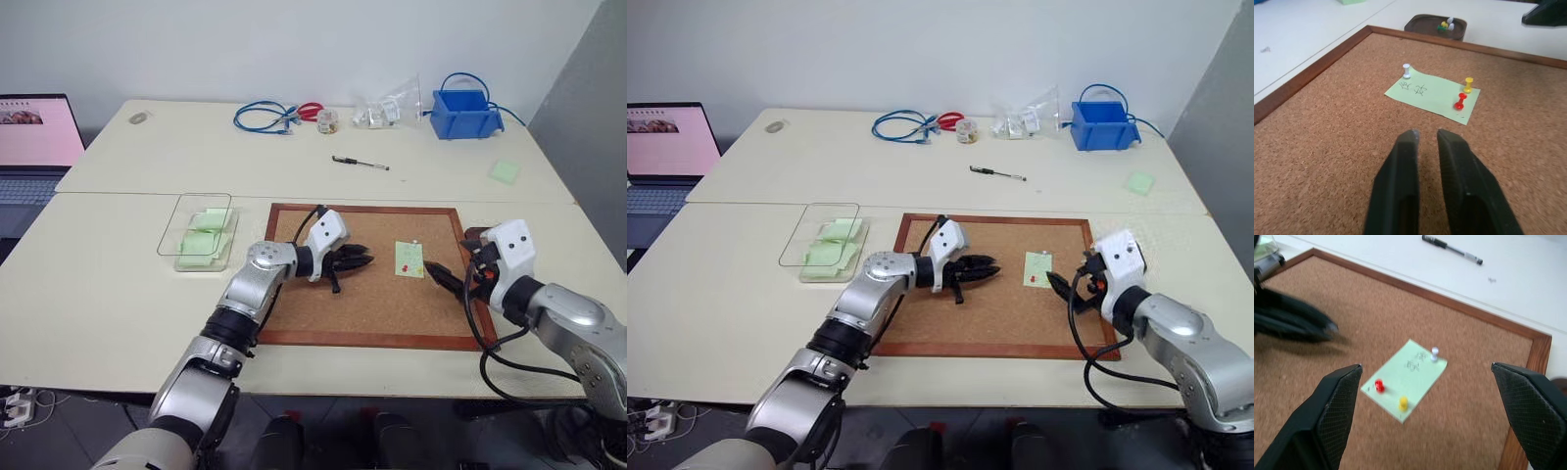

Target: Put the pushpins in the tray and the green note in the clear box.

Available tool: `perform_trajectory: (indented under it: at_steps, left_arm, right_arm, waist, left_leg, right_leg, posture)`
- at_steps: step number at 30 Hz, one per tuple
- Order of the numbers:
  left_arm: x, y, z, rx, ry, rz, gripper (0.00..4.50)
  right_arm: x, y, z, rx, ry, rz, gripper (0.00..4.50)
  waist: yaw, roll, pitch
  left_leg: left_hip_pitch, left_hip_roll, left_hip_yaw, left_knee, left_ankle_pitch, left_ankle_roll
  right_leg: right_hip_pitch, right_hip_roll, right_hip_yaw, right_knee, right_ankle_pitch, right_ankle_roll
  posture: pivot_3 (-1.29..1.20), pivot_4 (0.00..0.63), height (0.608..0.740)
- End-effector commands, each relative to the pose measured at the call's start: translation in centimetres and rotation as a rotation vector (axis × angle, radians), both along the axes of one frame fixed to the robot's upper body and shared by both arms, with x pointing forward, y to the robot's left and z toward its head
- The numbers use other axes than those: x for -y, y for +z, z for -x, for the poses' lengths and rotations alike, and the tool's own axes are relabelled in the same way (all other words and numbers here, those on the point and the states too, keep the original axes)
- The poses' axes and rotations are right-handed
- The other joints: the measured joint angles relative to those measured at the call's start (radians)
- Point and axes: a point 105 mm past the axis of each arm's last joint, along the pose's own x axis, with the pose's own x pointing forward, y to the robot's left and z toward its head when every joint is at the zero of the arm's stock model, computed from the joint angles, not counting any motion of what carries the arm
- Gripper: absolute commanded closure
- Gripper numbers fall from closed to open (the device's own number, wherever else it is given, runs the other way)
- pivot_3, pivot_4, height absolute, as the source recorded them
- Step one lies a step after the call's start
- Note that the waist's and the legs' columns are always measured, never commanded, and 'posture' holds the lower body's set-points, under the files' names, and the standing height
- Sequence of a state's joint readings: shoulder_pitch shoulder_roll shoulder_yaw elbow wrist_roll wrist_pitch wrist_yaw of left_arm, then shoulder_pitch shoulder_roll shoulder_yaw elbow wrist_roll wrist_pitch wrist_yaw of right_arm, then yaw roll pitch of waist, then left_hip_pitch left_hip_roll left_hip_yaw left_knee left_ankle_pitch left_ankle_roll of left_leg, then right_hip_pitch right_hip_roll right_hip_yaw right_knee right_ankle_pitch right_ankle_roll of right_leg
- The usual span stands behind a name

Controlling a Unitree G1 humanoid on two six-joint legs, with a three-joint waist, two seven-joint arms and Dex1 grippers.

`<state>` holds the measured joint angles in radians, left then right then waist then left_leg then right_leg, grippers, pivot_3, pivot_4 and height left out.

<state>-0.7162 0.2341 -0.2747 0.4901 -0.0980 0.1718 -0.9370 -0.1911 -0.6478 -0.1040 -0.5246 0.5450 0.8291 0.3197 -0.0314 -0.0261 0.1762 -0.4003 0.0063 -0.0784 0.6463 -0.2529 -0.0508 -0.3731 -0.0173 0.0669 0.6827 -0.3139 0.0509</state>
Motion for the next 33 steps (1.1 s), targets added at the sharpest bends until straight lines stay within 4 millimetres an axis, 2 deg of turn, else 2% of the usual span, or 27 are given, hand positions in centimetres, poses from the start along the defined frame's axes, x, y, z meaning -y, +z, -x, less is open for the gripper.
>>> perform_trajectory:
  at_steps: [1,8,12,15,18,23,29,33]
  left_arm:
    - [0.4,-0.5,0.1,0.012,-0.004,-0.034,4.48]
    - [0.9,-0.3,-0.3,-0.009,0.020,-0.022,4.48]
    - [0.7,-2.6,0.5,-0.095,-0.012,-0.115,4.48]
    - [0.5,-3.3,0.8,-0.119,-0.020,-0.139,4.48]
    - [0.2,-4.4,0.9,-0.137,-0.024,-0.187,4.48]
    - [0.5,-3.7,0.9,-0.171,-0.015,-0.127,4.48]
    - [-0.1,-4.0,0.8,-0.141,-0.006,-0.158,4.48]
    - [-0.2,-3.9,0.8,-0.134,-0.006,-0.162,4.50]
  right_arm:
    - [-0.4,0.5,-0.6,0.034,0.007,0.000,0.00]
    - [-0.7,0.5,-1.7,0.041,0.006,-0.006,0.00]
    - [-0.8,0.0,-2.7,0.023,0.002,-0.028,0.00]
    - [-0.7,-0.5,-3.3,0.003,-0.005,-0.042,0.00]
    - [-0.5,-1.4,-4.8,-0.012,-0.018,-0.036,0.00]
    - [-0.3,-2.8,-5.9,-0.017,-0.017,0.003,0.00]
    - [-0.4,-3.9,-6.7,-0.020,-0.018,-0.002,0.00]
    - [-0.4,-4.1,-7.0,-0.006,-0.017,-0.004,0.70]
  waist:
    - [0.001,0.000,0.000]
    - [0.001,0.000,0.000]
    - [0.000,0.000,0.000]
    - [0.000,0.002,-0.002]
    - [0.000,0.002,-0.002]
    - [-0.001,0.004,-0.004]
    - [-0.001,0.004,-0.004]
    - [-0.001,0.005,-0.005]
  left_leg:
    - [0.000,0.000,0.000,0.000,0.000,0.000]
    - [0.000,0.000,0.000,0.000,0.000,0.000]
    - [0.000,-0.001,0.000,0.000,0.000,0.000]
    - [0.000,-0.001,-0.001,0.000,0.000,0.000]
    - [0.001,-0.001,-0.001,0.000,0.000,0.000]
    - [0.002,-0.002,-0.001,0.000,0.000,0.000]
    - [0.001,-0.002,-0.001,0.000,0.000,0.000]
    - [0.002,-0.001,-0.001,0.000,0.000,0.000]
  right_leg:
    - [0.000,0.000,0.000,0.000,0.000,0.000]
    - [0.000,-0.001,0.000,0.000,0.000,0.000]
    - [0.000,-0.001,0.000,0.000,0.000,0.000]
    - [0.001,-0.001,-0.001,0.000,0.000,0.000]
    - [0.001,-0.001,-0.001,0.000,0.000,0.000]
    - [0.002,-0.001,-0.001,0.000,0.000,0.000]
    - [0.001,-0.001,-0.001,0.001,0.000,0.000]
    - [0.001,-0.001,-0.001,0.001,0.000,0.000]
  posture:
    - [0.00,0.150,0.740]
    - [0.00,0.150,0.740]
    - [0.00,0.150,0.740]
    - [0.00,0.150,0.740]
    - [0.00,0.150,0.740]
    - [0.00,0.150,0.740]
    - [0.00,0.150,0.740]
    - [0.00,0.150,0.740]
